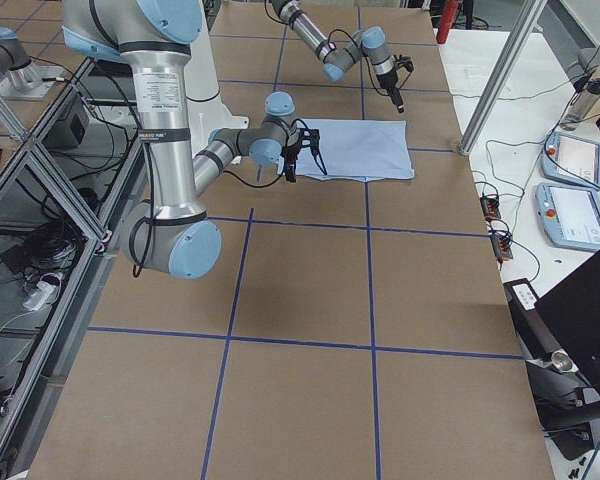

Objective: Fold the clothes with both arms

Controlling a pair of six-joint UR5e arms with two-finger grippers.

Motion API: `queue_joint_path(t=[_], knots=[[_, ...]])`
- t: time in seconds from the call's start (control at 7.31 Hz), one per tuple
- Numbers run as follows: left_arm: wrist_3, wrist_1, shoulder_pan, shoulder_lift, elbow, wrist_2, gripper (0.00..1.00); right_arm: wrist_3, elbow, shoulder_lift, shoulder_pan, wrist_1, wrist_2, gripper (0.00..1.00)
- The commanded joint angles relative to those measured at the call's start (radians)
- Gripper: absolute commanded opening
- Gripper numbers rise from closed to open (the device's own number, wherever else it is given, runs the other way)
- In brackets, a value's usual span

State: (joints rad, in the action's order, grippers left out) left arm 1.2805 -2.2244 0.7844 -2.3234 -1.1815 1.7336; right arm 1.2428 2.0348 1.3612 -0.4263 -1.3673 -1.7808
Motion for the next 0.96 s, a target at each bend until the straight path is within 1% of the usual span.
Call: queue_joint_path(t=[0.0, 0.14, 0.27, 0.41, 0.55, 0.68, 0.82], knots=[[-0.017, 0.165, -0.001, 0.142, -0.284, 0.009, 1.0, -0.093, -0.045, -0.143, 0.076, -0.101, 0.064, 1.0], [-0.017, 0.204, -0.004, 0.145, -0.331, 0.011, 1.0, -0.098, -0.076, -0.196, 0.087, -0.102, 0.067, 1.0], [-0.013, 0.207, -0.008, 0.16, -0.343, 0.011, 1.0, -0.15, -0.099, -0.214, 0.107, -0.101, 0.102, 1.0], [-0.013, 0.206, -0.008, 0.168, -0.346, 0.017, 1.0, -0.327, -0.11, -0.22, 0.138, -0.127, 0.157, 1.0], [-0.009, 0.206, -0.01, 0.168, -0.345, 0.018, 1.0, -0.4, -0.113, -0.223, 0.144, -0.16, 0.17, 0.98], [-0.007, 0.201, -0.013, 0.168, -0.343, 0.018, 1.0, -0.404, -0.114, -0.214, 0.144, -0.174, 0.17, 0.93], [-0.007, 0.197, -0.02, 0.173, -0.342, 0.017, 1.0, -0.423, -0.113, -0.212, 0.146, -0.19, 0.17, 0.83]])
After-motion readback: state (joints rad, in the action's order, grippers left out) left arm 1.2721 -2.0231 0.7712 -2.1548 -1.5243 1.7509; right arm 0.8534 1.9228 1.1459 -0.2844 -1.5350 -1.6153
